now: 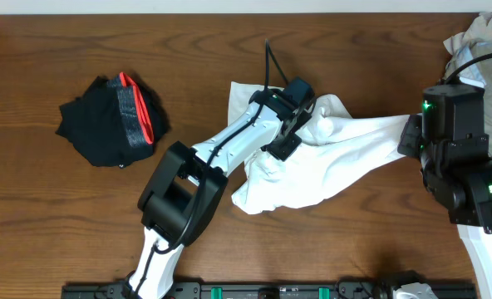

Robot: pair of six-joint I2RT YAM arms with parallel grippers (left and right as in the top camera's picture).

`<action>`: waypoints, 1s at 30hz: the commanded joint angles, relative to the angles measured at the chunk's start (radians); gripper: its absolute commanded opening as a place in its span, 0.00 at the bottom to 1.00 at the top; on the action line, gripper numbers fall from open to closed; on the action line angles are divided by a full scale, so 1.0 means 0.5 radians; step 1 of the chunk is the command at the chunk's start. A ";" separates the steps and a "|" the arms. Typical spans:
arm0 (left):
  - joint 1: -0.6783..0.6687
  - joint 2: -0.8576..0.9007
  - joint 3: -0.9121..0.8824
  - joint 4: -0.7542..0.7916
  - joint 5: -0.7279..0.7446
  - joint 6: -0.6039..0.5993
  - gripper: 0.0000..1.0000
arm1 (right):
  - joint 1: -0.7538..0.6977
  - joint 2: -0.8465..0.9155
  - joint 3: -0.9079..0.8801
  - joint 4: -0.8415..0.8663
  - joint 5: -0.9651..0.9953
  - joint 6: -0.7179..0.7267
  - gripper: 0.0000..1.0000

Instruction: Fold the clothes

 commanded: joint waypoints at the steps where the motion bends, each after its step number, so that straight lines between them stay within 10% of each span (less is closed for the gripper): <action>1: -0.007 -0.066 0.024 -0.082 -0.093 0.018 0.06 | -0.018 0.000 0.011 0.000 0.027 0.017 0.03; 30: 0.345 -1.756 0.319 -0.484 -0.711 -0.119 0.06 | -0.076 -0.053 0.134 0.091 -0.364 -0.283 0.01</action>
